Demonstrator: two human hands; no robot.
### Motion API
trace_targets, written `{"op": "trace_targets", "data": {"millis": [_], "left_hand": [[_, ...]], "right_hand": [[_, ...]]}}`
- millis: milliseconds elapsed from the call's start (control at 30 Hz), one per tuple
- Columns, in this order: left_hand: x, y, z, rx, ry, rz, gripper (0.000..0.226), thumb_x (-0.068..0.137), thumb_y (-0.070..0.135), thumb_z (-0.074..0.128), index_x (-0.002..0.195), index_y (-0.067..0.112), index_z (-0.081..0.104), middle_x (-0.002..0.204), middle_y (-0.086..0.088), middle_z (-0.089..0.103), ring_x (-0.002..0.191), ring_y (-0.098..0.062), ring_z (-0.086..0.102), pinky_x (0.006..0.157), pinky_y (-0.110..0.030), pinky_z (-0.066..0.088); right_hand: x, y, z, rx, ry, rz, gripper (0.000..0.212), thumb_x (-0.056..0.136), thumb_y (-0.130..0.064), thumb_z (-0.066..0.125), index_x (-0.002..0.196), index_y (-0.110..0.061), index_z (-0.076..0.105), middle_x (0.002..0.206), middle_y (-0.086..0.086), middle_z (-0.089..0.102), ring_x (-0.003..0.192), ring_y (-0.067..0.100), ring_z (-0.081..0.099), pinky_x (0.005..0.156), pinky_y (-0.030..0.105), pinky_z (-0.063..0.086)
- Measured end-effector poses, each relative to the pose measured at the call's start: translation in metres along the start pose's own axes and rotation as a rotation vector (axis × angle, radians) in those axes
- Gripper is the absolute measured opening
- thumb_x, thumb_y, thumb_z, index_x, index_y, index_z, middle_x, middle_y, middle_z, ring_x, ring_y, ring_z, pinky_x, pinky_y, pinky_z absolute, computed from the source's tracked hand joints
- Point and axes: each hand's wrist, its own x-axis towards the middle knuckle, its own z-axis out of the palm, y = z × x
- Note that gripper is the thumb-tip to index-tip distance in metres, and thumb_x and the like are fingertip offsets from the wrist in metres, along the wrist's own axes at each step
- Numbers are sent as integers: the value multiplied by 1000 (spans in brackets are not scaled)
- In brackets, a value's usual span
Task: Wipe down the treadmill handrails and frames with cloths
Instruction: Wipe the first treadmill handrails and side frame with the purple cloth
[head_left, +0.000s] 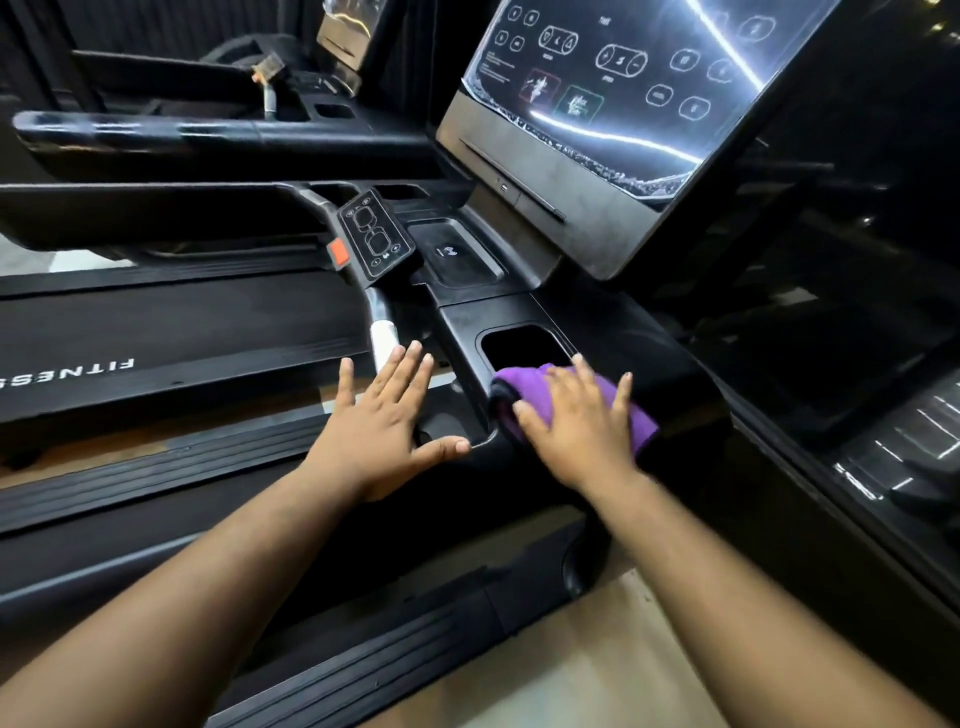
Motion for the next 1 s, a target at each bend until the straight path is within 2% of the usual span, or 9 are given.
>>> {"op": "trace_targets", "data": {"millis": [200, 300, 400, 467, 533, 600, 733, 833, 1000], "left_hand": [[0, 3, -4, 72, 10, 32, 121, 71, 99, 0, 163, 22, -13, 167, 6, -26, 153, -9, -27, 122, -57, -19], [-4, 7, -2, 75, 0, 33, 123, 68, 102, -3, 161, 22, -19, 167, 6, -28, 152, -10, -30, 123, -56, -19], [-5, 13, 7, 62, -45, 87, 124, 65, 105, -2, 157, 25, -27, 166, 6, -30, 148, -8, -36, 120, -52, -26], [1, 12, 10, 78, -50, 105, 125, 65, 105, 0, 157, 25, -27, 167, 7, -29, 148, -7, -37, 120, -52, -26], [5, 11, 11, 87, -59, 108, 126, 65, 106, 0, 159, 25, -24, 167, 8, -28, 148, -7, -37, 120, -52, -25], [7, 11, 11, 96, -51, 106, 126, 65, 106, -1, 159, 26, -23, 167, 8, -28, 147, -6, -38, 120, -51, -26], [4, 10, 11, 76, -43, 99, 124, 66, 106, 0, 158, 26, -26, 166, 9, -30, 147, -5, -39, 120, -49, -27], [3, 9, 11, 60, -43, 100, 123, 67, 105, 0, 157, 25, -26, 166, 9, -30, 146, -5, -39, 120, -48, -27], [3, 9, 11, 55, -41, 98, 124, 68, 105, 0, 158, 24, -25, 166, 9, -30, 147, -6, -39, 121, -50, -25]], "right_hand": [[-14, -22, 8, 92, 42, -122, 85, 93, -80, 13, 164, -33, 2, 173, -4, -6, 154, 15, -27, 114, 60, -28], [-9, 9, 1, 80, 180, -122, 70, 102, -59, 38, 160, -20, 33, 169, 9, 25, 159, 26, 9, 126, 57, -5], [-6, 20, 2, 80, 89, -203, 73, 97, -62, 26, 144, -15, 56, 148, 9, 56, 146, 25, 42, 127, 46, 16], [13, 9, -5, 37, 0, -203, 67, 94, -65, 20, 115, -21, 65, 125, 7, 69, 126, 29, 57, 118, 46, 30], [37, -11, -18, -16, -92, -159, 57, 93, -68, 17, 80, -25, 53, 103, 7, 73, 103, 35, 64, 95, 45, 42], [55, -28, -18, -14, -121, -102, 58, 95, -65, 20, 69, -21, 47, 97, 8, 72, 96, 36, 64, 84, 44, 43], [27, 3, -6, 49, 3, -255, 55, 92, -65, 27, 96, -23, 62, 105, 3, 71, 103, 32, 63, 97, 45, 43], [32, 56, -17, -12, -143, -388, 73, 87, -69, 31, 132, -20, 62, 132, 0, 64, 130, 21, 52, 123, 39, 22], [36, 23, -15, -38, -77, -205, 72, 84, -68, 23, 113, -20, 68, 117, 2, 69, 121, 23, 57, 123, 42, 20]]}}
